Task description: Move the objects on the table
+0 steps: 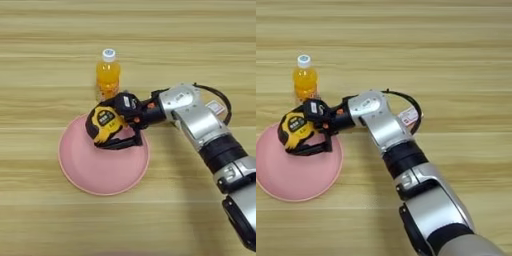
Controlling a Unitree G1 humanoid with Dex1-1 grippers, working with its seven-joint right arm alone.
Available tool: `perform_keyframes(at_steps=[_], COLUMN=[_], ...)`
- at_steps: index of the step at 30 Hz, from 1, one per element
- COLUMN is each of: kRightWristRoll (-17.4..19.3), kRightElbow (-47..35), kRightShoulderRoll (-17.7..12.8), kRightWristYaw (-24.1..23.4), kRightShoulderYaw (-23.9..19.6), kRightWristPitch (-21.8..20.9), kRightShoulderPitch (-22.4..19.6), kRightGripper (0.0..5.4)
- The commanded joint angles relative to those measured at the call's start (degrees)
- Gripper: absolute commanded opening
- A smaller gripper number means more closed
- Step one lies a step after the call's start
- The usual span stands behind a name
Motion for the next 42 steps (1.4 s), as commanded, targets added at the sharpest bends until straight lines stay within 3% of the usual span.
perform_keyframes(at_steps=[1,21,42], kRightWristRoll=[0.69,-4.61,-4.99], kRightElbow=[0.49,16.47,20.5], kRightShoulderRoll=[0.66,4.28,5.42], kRightWristYaw=[-1.63,-4.43,-4.28], kRightShoulderYaw=[-0.46,1.63,1.02], kRightWristPitch=[-0.77,-8.08,-11.16], kRightShoulderPitch=[-4.29,-7.56,-8.48], kRightGripper=[4.57,4.57,4.57])
